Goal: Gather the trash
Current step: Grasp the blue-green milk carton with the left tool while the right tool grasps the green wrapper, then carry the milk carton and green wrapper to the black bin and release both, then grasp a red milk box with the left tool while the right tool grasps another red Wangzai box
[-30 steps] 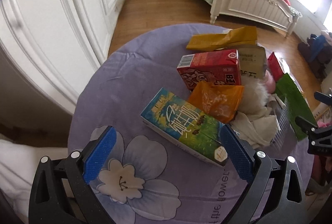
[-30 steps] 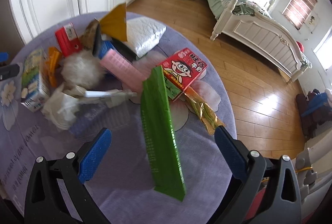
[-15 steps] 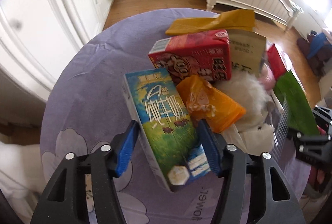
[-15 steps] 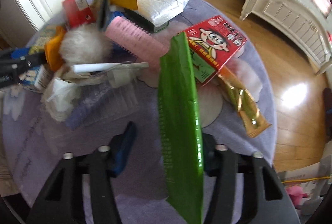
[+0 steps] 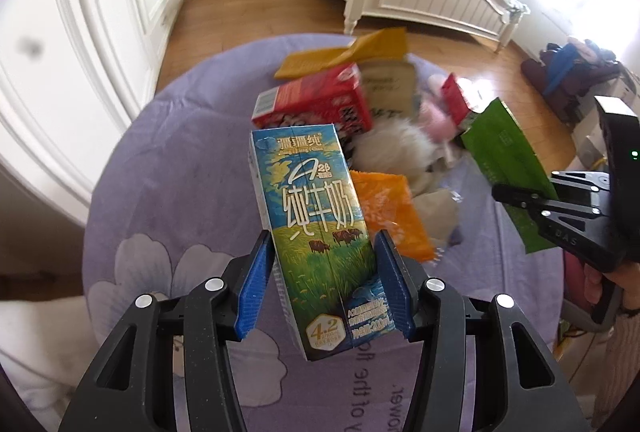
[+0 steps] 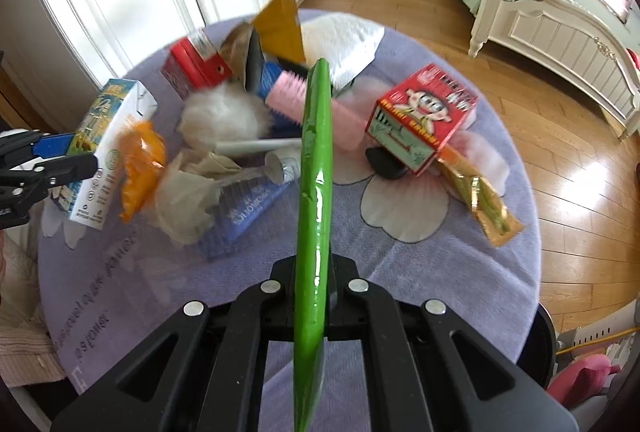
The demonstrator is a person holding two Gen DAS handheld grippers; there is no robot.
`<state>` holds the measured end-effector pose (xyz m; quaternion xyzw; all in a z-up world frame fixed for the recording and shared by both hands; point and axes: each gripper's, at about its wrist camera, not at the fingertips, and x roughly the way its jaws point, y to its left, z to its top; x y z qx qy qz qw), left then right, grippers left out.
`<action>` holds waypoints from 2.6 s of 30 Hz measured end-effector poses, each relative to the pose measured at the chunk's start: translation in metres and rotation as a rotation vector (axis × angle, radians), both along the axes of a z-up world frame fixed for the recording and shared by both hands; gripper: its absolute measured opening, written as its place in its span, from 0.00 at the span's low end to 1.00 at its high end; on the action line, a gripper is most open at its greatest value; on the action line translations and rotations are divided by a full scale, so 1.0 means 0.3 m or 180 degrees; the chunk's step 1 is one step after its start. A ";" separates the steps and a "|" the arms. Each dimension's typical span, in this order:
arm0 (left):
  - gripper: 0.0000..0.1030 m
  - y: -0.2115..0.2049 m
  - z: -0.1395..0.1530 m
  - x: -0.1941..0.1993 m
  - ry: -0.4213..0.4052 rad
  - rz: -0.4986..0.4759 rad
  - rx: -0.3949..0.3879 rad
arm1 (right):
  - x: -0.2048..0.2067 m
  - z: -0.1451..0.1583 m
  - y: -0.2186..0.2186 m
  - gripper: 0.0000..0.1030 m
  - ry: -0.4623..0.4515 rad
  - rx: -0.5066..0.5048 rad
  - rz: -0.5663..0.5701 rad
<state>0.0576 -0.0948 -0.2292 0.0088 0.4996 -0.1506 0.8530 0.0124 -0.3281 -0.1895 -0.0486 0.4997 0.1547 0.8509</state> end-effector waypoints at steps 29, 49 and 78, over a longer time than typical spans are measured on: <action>0.52 -1.145 0.032 -0.184 0.0116 -0.2334 -0.0465 | -0.383 -0.121 -0.746 0.04 0.0090 -0.0383 -0.2349; 0.80 -0.903 0.085 -0.091 -0.0316 -0.1736 -0.0358 | -0.288 -0.062 -0.646 0.75 -0.0227 -0.0330 -0.2121; 0.63 -0.066 -0.084 0.405 -0.0503 -0.2518 0.0392 | 0.383 -0.027 -0.083 0.75 0.0052 0.0047 -0.1373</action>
